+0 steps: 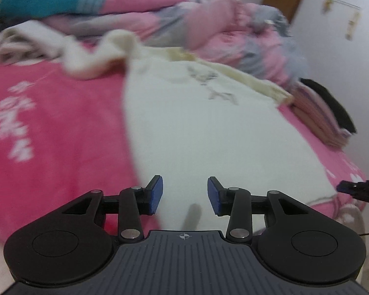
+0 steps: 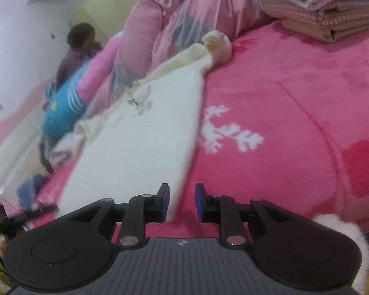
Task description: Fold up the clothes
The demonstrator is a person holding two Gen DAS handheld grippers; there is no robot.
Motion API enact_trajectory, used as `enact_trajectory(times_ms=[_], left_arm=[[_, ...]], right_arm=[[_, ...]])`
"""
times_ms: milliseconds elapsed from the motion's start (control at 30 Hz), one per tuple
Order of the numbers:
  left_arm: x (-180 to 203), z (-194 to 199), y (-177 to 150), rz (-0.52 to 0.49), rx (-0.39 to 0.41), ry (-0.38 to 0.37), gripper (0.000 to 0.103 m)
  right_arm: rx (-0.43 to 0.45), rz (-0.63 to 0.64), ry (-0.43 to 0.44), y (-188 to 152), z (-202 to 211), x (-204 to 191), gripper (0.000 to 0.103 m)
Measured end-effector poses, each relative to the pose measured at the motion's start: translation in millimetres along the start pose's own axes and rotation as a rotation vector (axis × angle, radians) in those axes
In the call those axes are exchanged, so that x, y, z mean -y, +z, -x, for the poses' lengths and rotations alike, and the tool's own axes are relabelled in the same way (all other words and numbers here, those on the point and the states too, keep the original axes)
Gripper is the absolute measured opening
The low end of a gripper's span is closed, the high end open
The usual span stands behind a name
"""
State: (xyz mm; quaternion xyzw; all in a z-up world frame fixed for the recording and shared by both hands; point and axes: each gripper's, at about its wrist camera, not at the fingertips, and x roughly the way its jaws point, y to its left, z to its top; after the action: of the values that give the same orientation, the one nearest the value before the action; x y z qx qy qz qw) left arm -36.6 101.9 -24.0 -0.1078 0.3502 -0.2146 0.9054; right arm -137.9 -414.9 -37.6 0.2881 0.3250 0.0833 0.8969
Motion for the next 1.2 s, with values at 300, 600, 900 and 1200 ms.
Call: enact_trajectory(times_ms=[300,600,900,1200], left_arm=[[-23.2,-3.1,-14.4,0.152,-0.075,-0.018,0.040],[-8.8,-17.7,-14.1,0.125,-0.063,-0.019,0.013],[-1.9,19.9,1.9,0.155,0.019,-0.040,0.004],[9.4,61.1,6.3,0.067,-0.009,-0.048,0.004]], right_arm=[[-0.086,-0.159,0.097,0.1,-27.2,23.3,0.035],[-0.111,-0.239,0.146,0.5,-46.0,26.9,0.015],[-0.071,-0.304,0.179,-2.7,-28.7,13.1,0.007],[-0.036,-0.240,0.197,-13.6,14.1,-16.8,0.007]])
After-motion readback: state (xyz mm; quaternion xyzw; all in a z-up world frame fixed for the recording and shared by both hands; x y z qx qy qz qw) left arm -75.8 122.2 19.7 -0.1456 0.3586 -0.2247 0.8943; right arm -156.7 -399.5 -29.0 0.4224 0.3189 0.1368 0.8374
